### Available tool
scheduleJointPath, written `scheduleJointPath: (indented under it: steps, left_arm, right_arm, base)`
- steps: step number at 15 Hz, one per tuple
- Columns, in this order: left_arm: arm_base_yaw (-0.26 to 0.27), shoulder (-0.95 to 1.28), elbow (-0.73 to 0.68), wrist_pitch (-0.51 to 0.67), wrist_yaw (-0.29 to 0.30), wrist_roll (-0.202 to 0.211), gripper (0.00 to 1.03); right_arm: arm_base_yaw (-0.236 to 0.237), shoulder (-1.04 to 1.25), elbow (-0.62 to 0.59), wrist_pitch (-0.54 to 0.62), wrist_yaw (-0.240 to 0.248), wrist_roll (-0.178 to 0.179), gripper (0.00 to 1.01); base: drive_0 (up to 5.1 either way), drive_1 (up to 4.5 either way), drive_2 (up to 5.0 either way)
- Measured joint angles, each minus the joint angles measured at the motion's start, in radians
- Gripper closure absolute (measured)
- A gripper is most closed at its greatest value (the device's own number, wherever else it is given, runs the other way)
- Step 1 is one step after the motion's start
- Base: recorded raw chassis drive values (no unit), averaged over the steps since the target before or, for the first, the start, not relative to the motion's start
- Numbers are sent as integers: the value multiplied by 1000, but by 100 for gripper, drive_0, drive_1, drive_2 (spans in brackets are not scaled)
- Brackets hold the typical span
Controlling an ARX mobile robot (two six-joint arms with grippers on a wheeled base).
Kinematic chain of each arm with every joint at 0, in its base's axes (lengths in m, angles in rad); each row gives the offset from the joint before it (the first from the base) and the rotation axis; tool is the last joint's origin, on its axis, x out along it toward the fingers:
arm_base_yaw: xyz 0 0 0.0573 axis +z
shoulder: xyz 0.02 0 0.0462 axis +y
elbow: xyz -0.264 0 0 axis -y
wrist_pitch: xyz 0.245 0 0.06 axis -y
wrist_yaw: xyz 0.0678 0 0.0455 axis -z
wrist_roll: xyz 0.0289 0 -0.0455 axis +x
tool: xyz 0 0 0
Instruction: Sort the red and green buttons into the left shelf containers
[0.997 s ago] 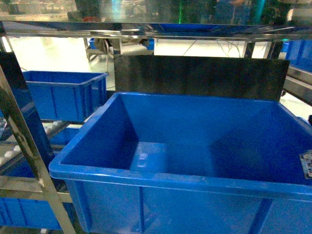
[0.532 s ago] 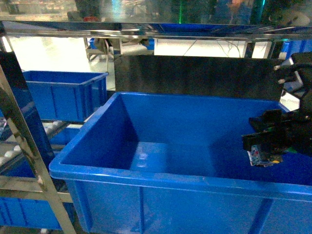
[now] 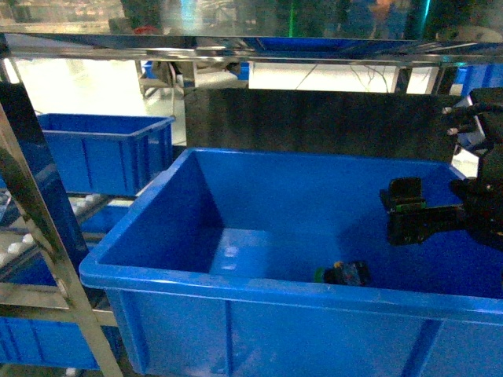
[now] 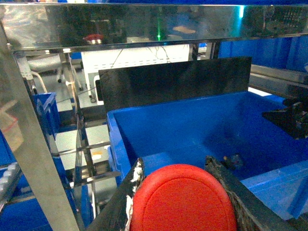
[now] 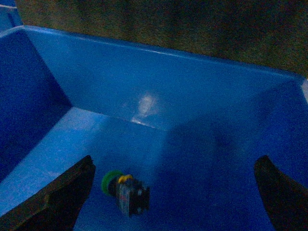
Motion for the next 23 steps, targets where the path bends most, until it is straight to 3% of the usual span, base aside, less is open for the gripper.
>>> scheduleJointPath:
  steps: [1, 2, 4, 6, 7, 8, 10, 13, 14, 17, 19, 23]
  left_arm:
    - [0, 0, 0, 0, 0, 0, 71]
    - [0, 0, 0, 0, 0, 0, 71]
    - [0, 0, 0, 0, 0, 0, 71]
    - [0, 0, 0, 0, 0, 0, 71]
    - [0, 0, 0, 0, 0, 0, 71]
    - [0, 0, 0, -1, 0, 0, 71]
    - [0, 0, 0, 0, 0, 0, 71]
    - [0, 0, 0, -1, 0, 0, 71]
    - [0, 0, 0, 0, 0, 0, 71]
    - [0, 0, 0, 0, 0, 0, 71]
    - [0, 0, 0, 0, 0, 0, 71]
    - [0, 0, 0, -1, 0, 0, 71]
  right_arm:
    - [-6, -33, -29, -9, 11, 7, 3]
    - [-17, -104, -69, -31, 59, 1, 3]
    - [-34, -251, -137, -42, 82, -19, 3]
    - [-66, -367, -227, -54, 47, -27, 3]
    - [-84, -428, -288, -26, 38, -57, 3]
    - [-110, -504, -335, -49, 17, -64, 3]
    - [-177, -689, -418, -121, -14, -54, 3]
    - [-211, -841, -473, -166, -16, -35, 3]
    - [-243, -974, -515, -220, -16, -21, 3]
    - [-377, -1387, -609, -503, -144, 4, 3]
    - [-458, -1635, -618, -727, -245, -23, 3]
    - [-457, -1655, -618, -741, -252, -45, 3]
  base:
    - [0, 0, 0]
    - [0, 0, 0]
    - [0, 0, 0]
    - [0, 0, 0]
    - [0, 0, 0]
    - [0, 0, 0]
    - [0, 0, 0]
    - [0, 0, 0]
    - [0, 0, 0]
    - [0, 0, 0]
    - [0, 0, 0]
    - [0, 0, 0]
